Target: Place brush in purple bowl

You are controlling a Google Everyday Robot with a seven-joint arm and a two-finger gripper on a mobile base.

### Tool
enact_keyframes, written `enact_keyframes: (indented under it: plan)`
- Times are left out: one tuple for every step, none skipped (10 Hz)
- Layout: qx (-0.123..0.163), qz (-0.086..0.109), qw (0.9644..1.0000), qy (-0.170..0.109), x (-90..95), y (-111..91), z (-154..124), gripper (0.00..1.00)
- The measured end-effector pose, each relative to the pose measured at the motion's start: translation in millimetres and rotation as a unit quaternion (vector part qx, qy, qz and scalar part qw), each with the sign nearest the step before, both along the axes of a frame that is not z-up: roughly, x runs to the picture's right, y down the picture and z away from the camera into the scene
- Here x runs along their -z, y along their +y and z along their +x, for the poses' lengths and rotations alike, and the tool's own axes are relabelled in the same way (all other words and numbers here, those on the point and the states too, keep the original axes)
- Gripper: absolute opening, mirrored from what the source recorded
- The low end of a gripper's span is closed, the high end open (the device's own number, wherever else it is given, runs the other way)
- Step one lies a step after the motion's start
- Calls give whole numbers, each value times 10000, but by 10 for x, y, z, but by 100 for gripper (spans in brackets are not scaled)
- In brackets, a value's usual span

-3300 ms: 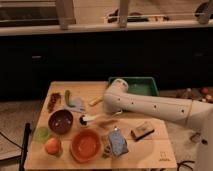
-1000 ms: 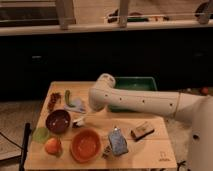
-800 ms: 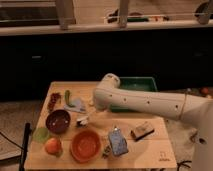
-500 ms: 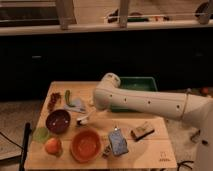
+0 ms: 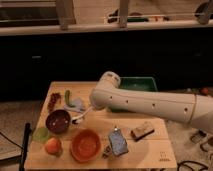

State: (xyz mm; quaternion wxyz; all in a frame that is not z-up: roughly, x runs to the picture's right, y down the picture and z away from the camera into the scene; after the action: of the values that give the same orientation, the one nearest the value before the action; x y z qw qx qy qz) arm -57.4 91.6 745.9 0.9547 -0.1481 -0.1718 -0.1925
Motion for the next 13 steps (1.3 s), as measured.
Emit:
enact_keyframes:
  plan:
    - [81, 53, 9998, -153, 54, -18, -110, 0]
    - [141, 61, 9995, -267, 75, -20, -194, 0]
    - [202, 63, 9990, -394, 70, -33, -275, 0]
    - [269, 60, 9982, -524, 66, -45, -380, 0]
    - [338, 49, 9971, -673, 69, -54, -496, 0]
    - [369, 46, 9964, -766, 59, -74, -529, 0]
    - [388, 15, 9951, -908, 51, -89, -599, 0]
    - [436, -13, 9934, -1059, 45, -102, -714, 0]
    - [465, -41, 9923, -1146, 34, -105, -779, 0]
    - [482, -64, 9916, -1198, 15, -111, -820, 0]
    - [512, -114, 9903, -1287, -23, -111, -922, 0]
    - [525, -141, 9897, -1325, -43, -106, -981, 0]
    - [507, -182, 9892, -1359, -83, -104, -1026, 0]
